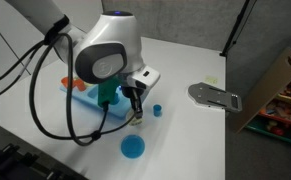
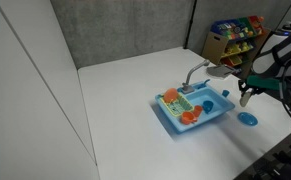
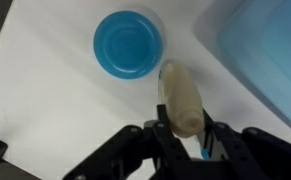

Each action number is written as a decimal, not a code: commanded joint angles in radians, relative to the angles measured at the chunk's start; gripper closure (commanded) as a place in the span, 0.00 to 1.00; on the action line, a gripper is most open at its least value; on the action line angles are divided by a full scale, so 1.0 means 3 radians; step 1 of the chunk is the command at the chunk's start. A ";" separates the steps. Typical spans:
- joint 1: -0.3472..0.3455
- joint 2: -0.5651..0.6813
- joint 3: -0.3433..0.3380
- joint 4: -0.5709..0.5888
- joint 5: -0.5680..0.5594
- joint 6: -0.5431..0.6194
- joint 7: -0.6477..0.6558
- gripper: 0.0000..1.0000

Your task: Pick up the bottle on the blue plate and put it in the sink

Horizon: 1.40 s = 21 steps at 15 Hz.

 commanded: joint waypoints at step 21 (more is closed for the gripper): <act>0.0147 -0.0477 0.0275 0.0238 0.0006 -0.0644 0.0013 0.91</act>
